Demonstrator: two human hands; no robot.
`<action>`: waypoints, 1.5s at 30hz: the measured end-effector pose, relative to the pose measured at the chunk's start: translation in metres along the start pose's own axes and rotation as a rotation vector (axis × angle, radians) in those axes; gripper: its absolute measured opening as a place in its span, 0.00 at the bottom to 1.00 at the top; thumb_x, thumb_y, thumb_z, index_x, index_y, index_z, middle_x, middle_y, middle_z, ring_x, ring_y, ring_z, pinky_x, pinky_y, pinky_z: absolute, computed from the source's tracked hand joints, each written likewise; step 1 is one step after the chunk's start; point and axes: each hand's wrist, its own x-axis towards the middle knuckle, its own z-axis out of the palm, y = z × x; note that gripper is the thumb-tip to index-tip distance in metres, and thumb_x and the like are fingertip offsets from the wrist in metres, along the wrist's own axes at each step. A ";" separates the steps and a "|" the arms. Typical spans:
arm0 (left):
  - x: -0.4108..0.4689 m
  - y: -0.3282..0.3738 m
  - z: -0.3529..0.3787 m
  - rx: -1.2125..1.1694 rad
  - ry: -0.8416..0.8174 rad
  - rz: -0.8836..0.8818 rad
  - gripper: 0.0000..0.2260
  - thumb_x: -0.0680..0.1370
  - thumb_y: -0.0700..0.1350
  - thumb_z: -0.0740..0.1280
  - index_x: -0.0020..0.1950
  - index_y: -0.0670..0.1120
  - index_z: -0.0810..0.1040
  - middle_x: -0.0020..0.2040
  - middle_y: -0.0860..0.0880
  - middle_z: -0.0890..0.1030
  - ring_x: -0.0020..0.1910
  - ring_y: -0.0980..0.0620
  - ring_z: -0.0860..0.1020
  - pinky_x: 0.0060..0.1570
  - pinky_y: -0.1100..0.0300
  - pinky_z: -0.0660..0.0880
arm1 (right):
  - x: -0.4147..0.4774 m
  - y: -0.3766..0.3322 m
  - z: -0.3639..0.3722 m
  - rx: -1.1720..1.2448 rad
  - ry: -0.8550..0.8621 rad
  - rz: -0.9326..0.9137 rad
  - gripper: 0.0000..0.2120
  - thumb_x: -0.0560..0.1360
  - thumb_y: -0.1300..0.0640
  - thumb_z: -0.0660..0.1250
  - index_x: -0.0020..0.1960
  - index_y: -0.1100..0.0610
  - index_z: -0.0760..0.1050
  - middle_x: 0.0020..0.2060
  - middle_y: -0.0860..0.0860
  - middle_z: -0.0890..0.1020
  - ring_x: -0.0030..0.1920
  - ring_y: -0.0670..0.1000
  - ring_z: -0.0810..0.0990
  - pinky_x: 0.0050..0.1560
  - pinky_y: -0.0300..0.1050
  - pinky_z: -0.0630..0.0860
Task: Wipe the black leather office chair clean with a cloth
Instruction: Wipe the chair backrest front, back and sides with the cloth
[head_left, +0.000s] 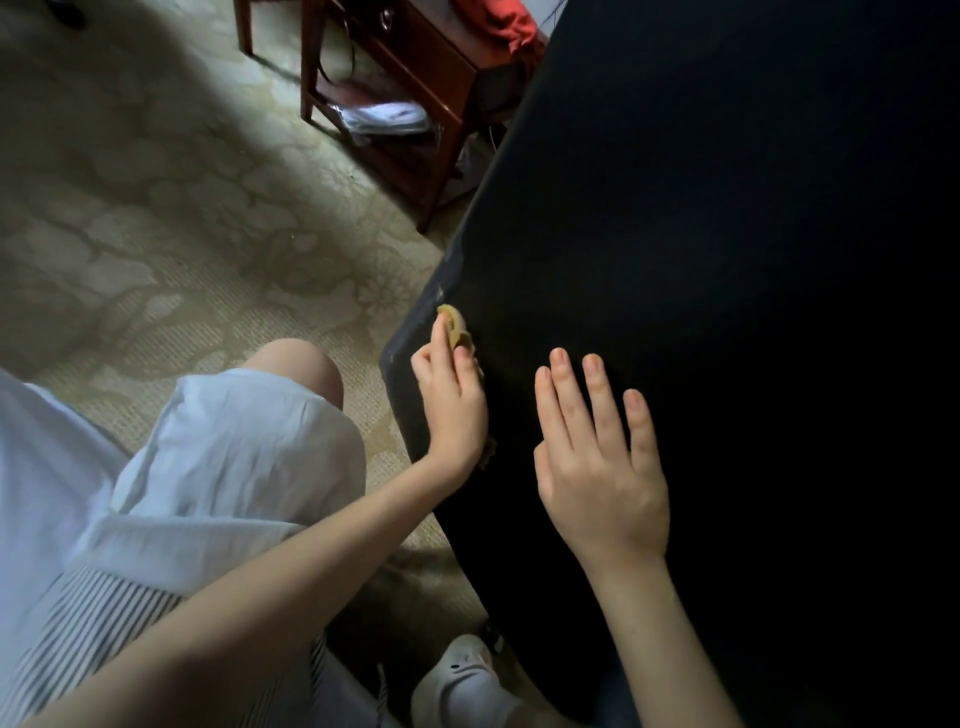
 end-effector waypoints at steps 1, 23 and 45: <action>-0.003 0.008 0.000 -0.004 -0.007 0.042 0.20 0.82 0.41 0.54 0.74 0.44 0.59 0.59 0.49 0.63 0.49 0.76 0.66 0.48 0.84 0.60 | -0.001 0.000 0.000 0.003 0.002 -0.005 0.22 0.80 0.57 0.47 0.72 0.58 0.65 0.71 0.53 0.66 0.71 0.54 0.60 0.73 0.53 0.45; 0.028 -0.033 -0.024 0.144 0.139 -0.089 0.17 0.82 0.44 0.54 0.71 0.51 0.66 0.55 0.48 0.63 0.58 0.45 0.68 0.60 0.61 0.61 | -0.049 0.019 0.006 0.031 0.162 -0.050 0.21 0.80 0.54 0.51 0.72 0.55 0.65 0.72 0.49 0.61 0.76 0.55 0.48 0.73 0.52 0.45; 0.022 -0.107 -0.021 0.147 0.263 -0.565 0.16 0.81 0.43 0.52 0.67 0.47 0.68 0.61 0.38 0.69 0.58 0.40 0.72 0.60 0.53 0.68 | -0.038 0.008 0.010 0.008 0.167 -0.007 0.22 0.79 0.53 0.53 0.72 0.55 0.65 0.71 0.49 0.62 0.76 0.56 0.48 0.74 0.53 0.45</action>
